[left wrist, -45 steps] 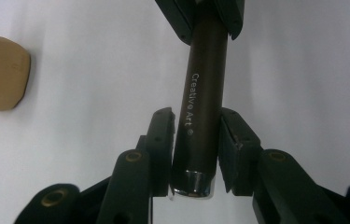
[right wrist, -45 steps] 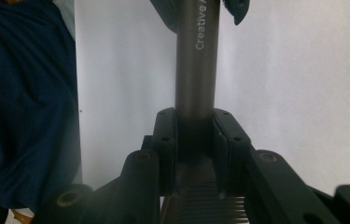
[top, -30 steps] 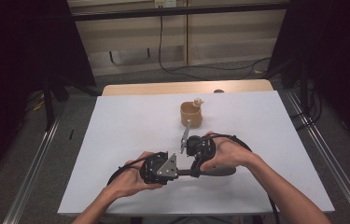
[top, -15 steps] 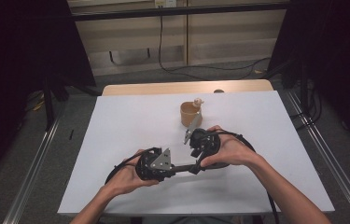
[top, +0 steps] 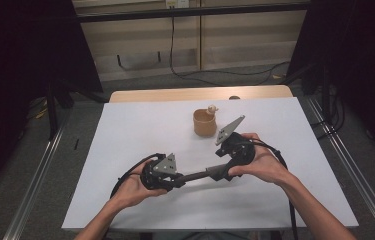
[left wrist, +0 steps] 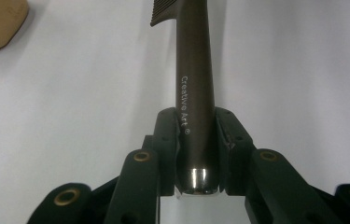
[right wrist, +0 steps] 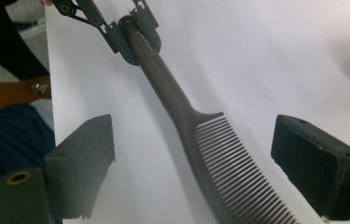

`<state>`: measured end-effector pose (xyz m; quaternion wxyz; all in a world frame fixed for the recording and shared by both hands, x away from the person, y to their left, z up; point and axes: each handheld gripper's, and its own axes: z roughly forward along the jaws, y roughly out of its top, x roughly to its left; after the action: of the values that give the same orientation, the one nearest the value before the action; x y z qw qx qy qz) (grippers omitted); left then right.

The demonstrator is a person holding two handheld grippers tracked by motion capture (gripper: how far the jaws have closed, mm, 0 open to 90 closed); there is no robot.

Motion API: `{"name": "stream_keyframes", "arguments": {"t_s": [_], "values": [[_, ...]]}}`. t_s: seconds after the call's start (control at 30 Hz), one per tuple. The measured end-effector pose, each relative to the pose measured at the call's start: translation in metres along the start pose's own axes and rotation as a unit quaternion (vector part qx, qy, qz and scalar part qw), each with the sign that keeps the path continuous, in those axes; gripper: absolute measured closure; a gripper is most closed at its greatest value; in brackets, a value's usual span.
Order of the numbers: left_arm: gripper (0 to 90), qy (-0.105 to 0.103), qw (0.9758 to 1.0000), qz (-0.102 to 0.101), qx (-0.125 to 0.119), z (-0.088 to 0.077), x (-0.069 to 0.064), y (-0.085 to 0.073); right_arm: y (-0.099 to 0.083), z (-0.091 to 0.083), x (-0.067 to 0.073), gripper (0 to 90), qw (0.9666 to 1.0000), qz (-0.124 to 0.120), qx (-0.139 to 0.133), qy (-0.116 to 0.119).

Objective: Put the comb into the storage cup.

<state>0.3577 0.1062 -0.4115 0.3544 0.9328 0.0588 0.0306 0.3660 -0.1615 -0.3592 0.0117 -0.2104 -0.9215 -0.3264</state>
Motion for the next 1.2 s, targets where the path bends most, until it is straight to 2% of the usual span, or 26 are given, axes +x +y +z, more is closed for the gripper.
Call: {"name": "stream_keyframes", "arguments": {"t_s": [0.07,0.17,0.27,0.33,0.53,0.67,0.83,1.0,1.03,1.1,1.2], "values": [[72.7,0.007,0.9999,-0.011,0.000,-0.001,0.003,-0.002,-0.004,-0.003,-0.001,12.1,0.9999,0.002,-0.014,0.000],[72.7,0.005,0.9995,-0.028,-0.010,-0.002,0.006,-0.006,-0.010,-0.007,0.002,10.1,0.9994,0.008,-0.032,-0.004],[72.6,0.004,0.9992,-0.035,-0.017,-0.004,0.008,-0.008,-0.015,-0.008,0.007,8.7,0.9988,0.010,-0.048,-0.006],[72.7,0.006,0.9985,-0.045,-0.028,-0.005,0.009,-0.009,-0.018,-0.007,0.010,5.9,0.9983,0.014,-0.055,-0.008],[72.7,0.013,0.9963,-0.064,-0.056,-0.010,0.011,-0.013,-0.027,-0.007,0.016,6.6,0.9952,0.027,-0.094,-0.004],[72.7,0.021,0.9951,-0.068,-0.068,-0.011,0.011,-0.015,-0.033,-0.004,0.019,4.7,0.9934,0.042,-0.105,-0.018],[72.7,0.026,0.9944,-0.070,-0.075,-0.011,0.010,-0.017,-0.040,-0.001,0.021,5.2,0.9914,0.053,-0.117,-0.023],[72.7,0.029,0.9924,-0.074,-0.094,-0.014,0.008,-0.015,-0.046,-0.004,0.023,6.5,0.9863,0.066,-0.148,-0.031],[72.7,0.030,0.9913,-0.077,-0.102,-0.015,0.007,-0.015,-0.047,-0.004,0.023,6.3,0.9851,0.068,-0.154,-0.033],[72.7,0.030,0.9912,-0.074,-0.106,-0.016,0.007,-0.014,-0.049,-0.005,0.022,6.2,0.9815,0.073,-0.172,-0.041],[72.7,0.035,0.9892,-0.076,-0.121,-0.017,0.006,-0.015,-0.053,-0.005,0.021,6.3,0.9757,0.081,-0.197,-0.054]]}}
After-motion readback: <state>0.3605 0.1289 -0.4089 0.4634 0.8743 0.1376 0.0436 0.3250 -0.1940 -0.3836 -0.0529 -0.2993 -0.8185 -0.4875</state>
